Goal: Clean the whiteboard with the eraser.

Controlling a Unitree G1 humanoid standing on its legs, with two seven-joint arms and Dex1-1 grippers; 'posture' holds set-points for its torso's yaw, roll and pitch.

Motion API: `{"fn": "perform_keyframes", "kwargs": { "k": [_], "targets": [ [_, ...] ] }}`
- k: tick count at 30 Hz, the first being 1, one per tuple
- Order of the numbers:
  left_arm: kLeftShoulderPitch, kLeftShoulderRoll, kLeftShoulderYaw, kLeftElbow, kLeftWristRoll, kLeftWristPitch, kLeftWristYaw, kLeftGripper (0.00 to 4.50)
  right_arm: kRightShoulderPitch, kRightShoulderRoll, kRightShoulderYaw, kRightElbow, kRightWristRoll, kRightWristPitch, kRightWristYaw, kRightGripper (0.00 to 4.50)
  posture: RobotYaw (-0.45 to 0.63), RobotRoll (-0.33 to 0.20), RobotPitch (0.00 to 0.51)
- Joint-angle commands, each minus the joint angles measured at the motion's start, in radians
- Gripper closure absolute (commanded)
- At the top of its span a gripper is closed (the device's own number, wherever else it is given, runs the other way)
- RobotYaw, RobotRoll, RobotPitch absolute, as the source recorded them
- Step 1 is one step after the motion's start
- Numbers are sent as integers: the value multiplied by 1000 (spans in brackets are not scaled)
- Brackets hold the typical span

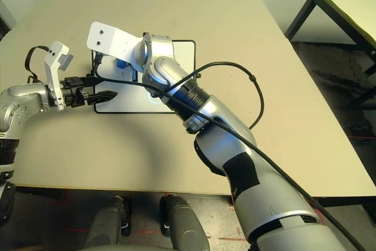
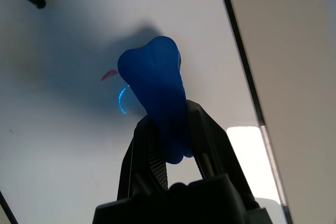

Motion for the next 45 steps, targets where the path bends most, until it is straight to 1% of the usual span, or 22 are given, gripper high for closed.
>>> {"fn": "perform_keyframes", "kwargs": {
  "k": [1,4,7,17,22,26,30,32,34,38,40,43,45],
  "targets": [
    [16,-3,4,-15,-8,14,1,0,70,-6,50,-81,-17,21,50,3740,-58,0,135],
    [14,-1,4,-13,-8,16,-1,0,115,-16,74,-134,-33,31,76,3740,-58,0,137],
    [12,0,4,-10,-8,16,-3,0,124,-22,78,-149,-40,33,85,3741,-59,0,137],
    [9,-5,-1,-2,-5,11,-7,0,-5,-5,-4,21,-12,-11,0,3746,-63,0,130],
    [7,-4,-2,0,-5,11,-9,0,-29,9,-19,61,-2,-21,-20,3747,-61,0,129],
    [8,-3,-2,-4,-5,14,-10,0,74,0,36,-64,-23,19,40,3748,-56,0,127],
    [8,-1,-1,-5,-5,15,-11,0,153,-19,74,-155,-45,42,82,3748,-52,0,126],
    [8,-1,-1,-6,-5,16,-11,0,177,-27,84,-171,-53,47,93,3748,-51,0,126],
    [7,0,0,-5,-5,16,-11,0,176,-29,79,-161,-56,45,90,3748,-52,0,126],
    [7,-1,1,-7,-6,16,-11,0,61,-4,-4,-40,-21,32,25,3748,-52,0,125],
    [5,-2,2,-7,-6,16,-8,0,30,-4,-31,-17,-6,35,16,3748,-52,0,125],
    [6,-3,7,-13,-6,14,-3,0,5,-20,-99,-59,29,83,26,3748,-45,0,126],
    [4,-9,26,-13,-5,-7,14,0,-3,-51,-167,-144,66,172,65,3748,-37,0,126]
  ]
}}
